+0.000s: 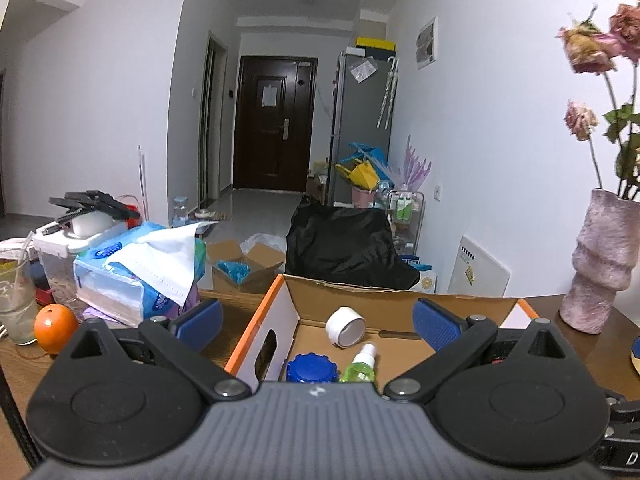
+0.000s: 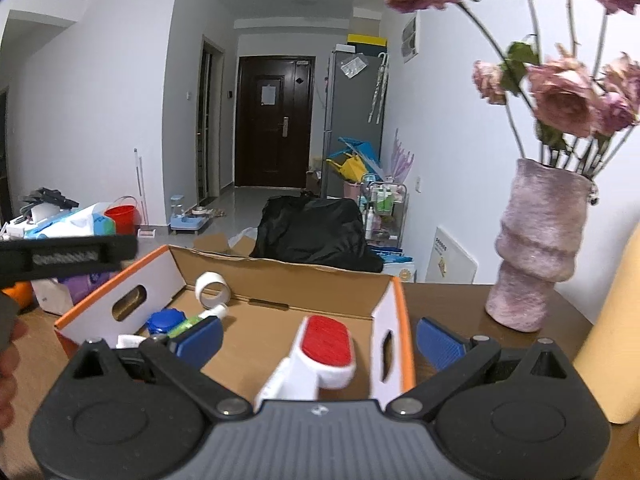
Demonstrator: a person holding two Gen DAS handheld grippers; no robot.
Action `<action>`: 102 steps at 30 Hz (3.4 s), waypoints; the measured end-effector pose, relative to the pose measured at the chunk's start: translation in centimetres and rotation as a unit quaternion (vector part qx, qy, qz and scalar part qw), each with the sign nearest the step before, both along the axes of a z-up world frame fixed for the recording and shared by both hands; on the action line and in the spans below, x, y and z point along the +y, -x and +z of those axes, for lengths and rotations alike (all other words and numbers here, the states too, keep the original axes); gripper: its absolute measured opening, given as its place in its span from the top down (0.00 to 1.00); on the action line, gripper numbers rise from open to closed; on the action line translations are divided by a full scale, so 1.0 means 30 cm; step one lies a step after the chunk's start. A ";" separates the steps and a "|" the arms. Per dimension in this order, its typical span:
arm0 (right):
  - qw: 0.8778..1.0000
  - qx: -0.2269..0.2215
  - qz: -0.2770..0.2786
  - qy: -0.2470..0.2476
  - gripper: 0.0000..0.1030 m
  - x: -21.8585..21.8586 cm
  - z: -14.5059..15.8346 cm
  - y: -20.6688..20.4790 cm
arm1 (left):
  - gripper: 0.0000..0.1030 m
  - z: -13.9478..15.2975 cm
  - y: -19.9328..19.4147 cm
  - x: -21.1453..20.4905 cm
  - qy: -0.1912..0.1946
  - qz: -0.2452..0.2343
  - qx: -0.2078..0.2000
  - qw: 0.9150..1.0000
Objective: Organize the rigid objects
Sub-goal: 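Withdraw both open tools from the box back over the table, then grasp the white rectangular cotton-pad box with the right tool, then grasp the small white round disc with the left tool while the right tool holds the pad box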
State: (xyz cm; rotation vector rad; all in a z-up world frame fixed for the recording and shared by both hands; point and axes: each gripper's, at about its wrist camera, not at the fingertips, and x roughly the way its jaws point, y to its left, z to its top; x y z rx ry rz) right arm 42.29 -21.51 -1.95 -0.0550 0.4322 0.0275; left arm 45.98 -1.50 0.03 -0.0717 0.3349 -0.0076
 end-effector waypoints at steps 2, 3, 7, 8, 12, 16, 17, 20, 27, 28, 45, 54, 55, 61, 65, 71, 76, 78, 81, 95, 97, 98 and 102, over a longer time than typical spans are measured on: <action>1.000 0.000 -0.003 -0.001 0.00 -0.029 0.001 0.030 | 0.00 0.006 0.033 -0.012 -0.003 -0.002 -0.005 1.000; 1.000 -0.001 -0.004 -0.001 0.00 -0.041 0.000 0.043 | 0.00 0.008 0.048 -0.016 -0.004 -0.004 -0.007 1.000; 1.000 -0.002 -0.014 -0.005 0.00 -0.096 -0.008 0.106 | 0.00 0.007 0.113 -0.034 -0.006 -0.009 -0.009 1.000; 1.000 -0.002 -0.017 -0.006 0.00 -0.109 -0.012 0.121 | 0.00 0.006 0.128 -0.040 -0.007 -0.010 -0.009 1.000; 1.000 0.000 -0.026 -0.007 0.00 -0.163 -0.025 0.177 | 0.00 -0.001 0.186 -0.060 -0.010 -0.012 -0.008 1.000; 0.999 0.001 -0.033 -0.010 0.00 -0.216 -0.037 0.239 | 0.00 -0.005 0.245 -0.085 -0.011 -0.012 -0.008 1.000; 0.999 0.001 -0.034 -0.010 0.00 -0.229 -0.041 0.253 | 0.00 -0.005 0.259 -0.092 -0.011 -0.013 -0.008 1.000; 0.999 0.003 -0.037 -0.008 0.00 -0.263 -0.047 0.295 | 0.00 -0.011 0.305 -0.110 -0.010 -0.013 -0.005 1.000; 0.999 0.003 -0.035 -0.002 0.00 -0.320 -0.058 0.402 | 0.00 -0.031 0.396 -0.164 -0.010 -0.018 0.003 1.000; 0.999 0.003 -0.035 0.000 0.00 -0.328 -0.062 0.416 | 0.00 -0.034 0.405 -0.173 -0.010 -0.018 0.005 1.000; 0.998 0.037 -0.050 -0.020 0.00 -0.458 -0.177 0.411 | 0.00 -0.122 0.452 -0.307 -0.023 -0.024 0.030 0.999; 0.990 0.067 -0.111 -0.051 0.00 -0.416 -0.240 0.238 | 0.00 -0.157 0.402 -0.294 -0.016 -0.015 0.047 0.999; 0.989 0.072 -0.119 -0.054 0.00 -0.412 -0.248 0.220 | 0.00 -0.159 0.395 -0.290 -0.014 -0.015 0.050 0.999; 0.980 0.087 -0.171 -0.059 0.00 -0.397 -0.292 0.125 | 0.00 -0.171 0.371 -0.292 -0.014 -0.015 0.054 0.998; 0.975 0.093 -0.196 -0.058 0.03 -0.395 -0.311 0.069 | 0.00 -0.179 0.367 -0.300 -0.018 -0.017 0.055 0.998; 0.975 0.112 -0.184 -0.048 0.21 -0.404 -0.311 0.051 | 0.00 -0.183 0.367 -0.297 -0.017 -0.014 0.057 0.998; 0.979 0.104 -0.170 -0.038 0.21 -0.422 -0.303 0.072 | 0.00 -0.184 0.373 -0.303 -0.018 -0.014 0.053 0.998; 0.981 0.096 -0.165 -0.039 0.21 -0.443 -0.294 0.091 | 0.00 -0.185 0.376 -0.311 -0.022 -0.014 0.053 0.998; 0.983 0.083 -0.159 -0.043 0.21 -0.481 -0.280 0.124 | 0.00 -0.192 0.380 -0.333 -0.020 -0.019 0.058 0.998; 0.990 0.031 -0.131 -0.043 0.21 -0.710 -0.235 0.268 | 0.00 -0.230 0.415 -0.588 -0.032 -0.078 0.073 0.994; 0.991 0.025 -0.127 -0.042 0.21 -0.734 -0.231 0.280 | 0.00 -0.235 0.413 -0.625 -0.032 -0.085 0.077 0.993; 0.991 0.023 -0.126 -0.041 0.21 -0.747 -0.229 0.284 | 0.00 -0.239 0.411 -0.646 -0.031 -0.089 0.080 0.992; 0.991 0.019 -0.124 -0.043 0.21 -0.794 -0.228 0.287 | 0.00 -0.249 0.400 -0.728 -0.040 -0.102 0.083 0.991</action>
